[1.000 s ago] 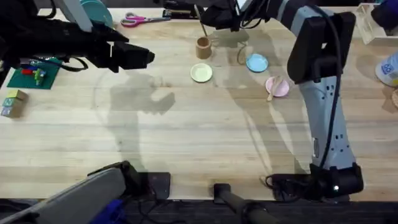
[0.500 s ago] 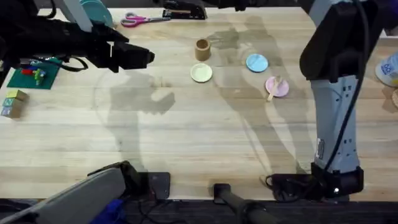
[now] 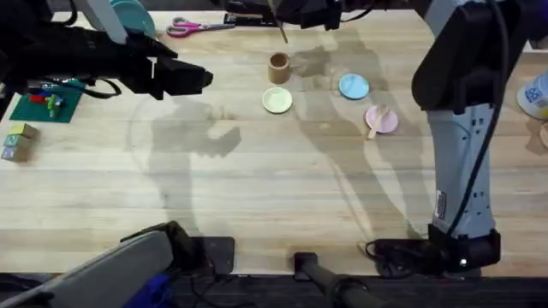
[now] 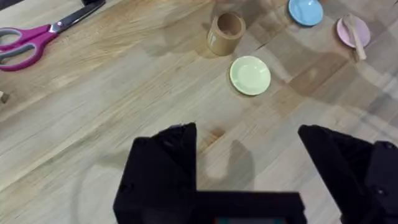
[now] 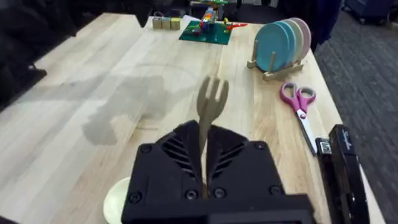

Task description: Pick up a utensil and set it on the pink plate, then put the other utensil in the container.

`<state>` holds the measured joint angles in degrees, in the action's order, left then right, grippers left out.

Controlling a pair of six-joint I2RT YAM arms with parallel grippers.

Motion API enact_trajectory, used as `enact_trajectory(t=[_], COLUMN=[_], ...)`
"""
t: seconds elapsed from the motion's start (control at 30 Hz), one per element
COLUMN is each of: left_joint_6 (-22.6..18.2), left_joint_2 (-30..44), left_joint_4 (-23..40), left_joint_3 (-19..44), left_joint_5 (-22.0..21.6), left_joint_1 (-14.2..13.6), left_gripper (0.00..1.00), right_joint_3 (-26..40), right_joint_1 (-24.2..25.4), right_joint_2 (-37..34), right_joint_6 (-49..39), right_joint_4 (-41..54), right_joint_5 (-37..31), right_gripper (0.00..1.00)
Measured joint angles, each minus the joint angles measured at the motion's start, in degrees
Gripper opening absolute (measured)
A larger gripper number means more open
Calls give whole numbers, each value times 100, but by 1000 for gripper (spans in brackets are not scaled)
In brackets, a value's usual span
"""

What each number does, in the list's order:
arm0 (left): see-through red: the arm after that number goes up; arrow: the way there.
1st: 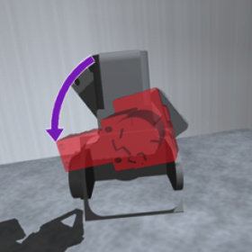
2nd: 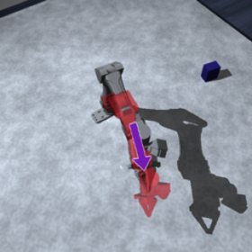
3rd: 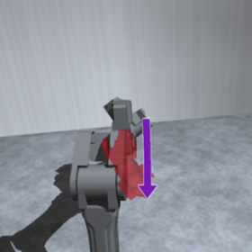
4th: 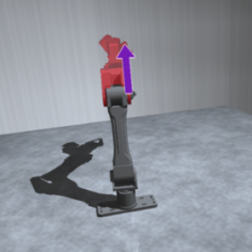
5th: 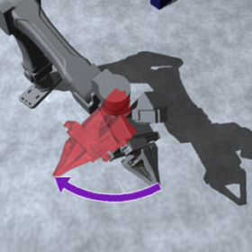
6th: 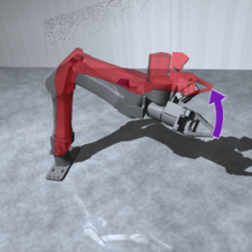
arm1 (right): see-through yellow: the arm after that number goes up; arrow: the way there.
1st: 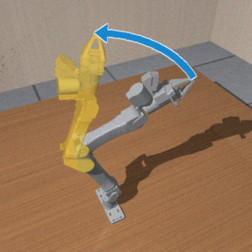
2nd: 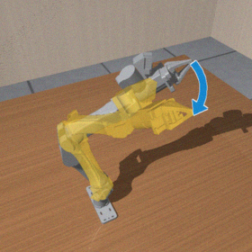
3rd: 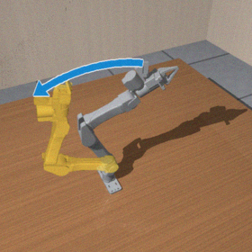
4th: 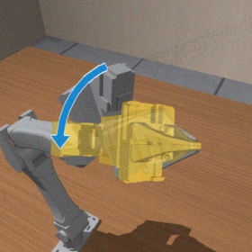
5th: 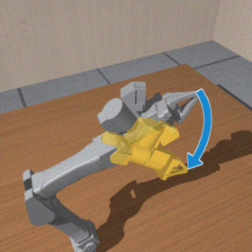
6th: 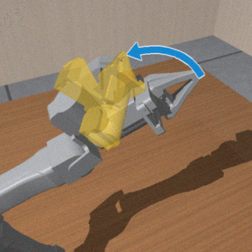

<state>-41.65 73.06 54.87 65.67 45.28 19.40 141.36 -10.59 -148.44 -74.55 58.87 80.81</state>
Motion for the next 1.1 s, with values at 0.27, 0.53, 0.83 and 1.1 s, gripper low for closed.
enact_trajectory(t=[0.27, 0.53, 0.83, 1.1], left_joint_6=[0, 0, 0, -1], left_joint_2=[2, 2, 0, 0], left_joint_4=[0, 0, 0, 0], left_joint_3=[0, 0, 0, 0], left_joint_5=[-1, 0, 0, -1], left_joint_1=[-1, 0, -2, -1], left_gripper=[995, 994, 995, 995], right_joint_3=[0, 0, 0, -17], right_joint_1=[-24, -54, -61, -110], right_joint_2=[0, 0, -2, -103], right_joint_6=[-964, -1469, -1780, -1850], right_joint_4=[574, 634, 573, 402], right_joint_5=[-7, -26, 20, 62], right_gripper=[33, 33, 33, 33])
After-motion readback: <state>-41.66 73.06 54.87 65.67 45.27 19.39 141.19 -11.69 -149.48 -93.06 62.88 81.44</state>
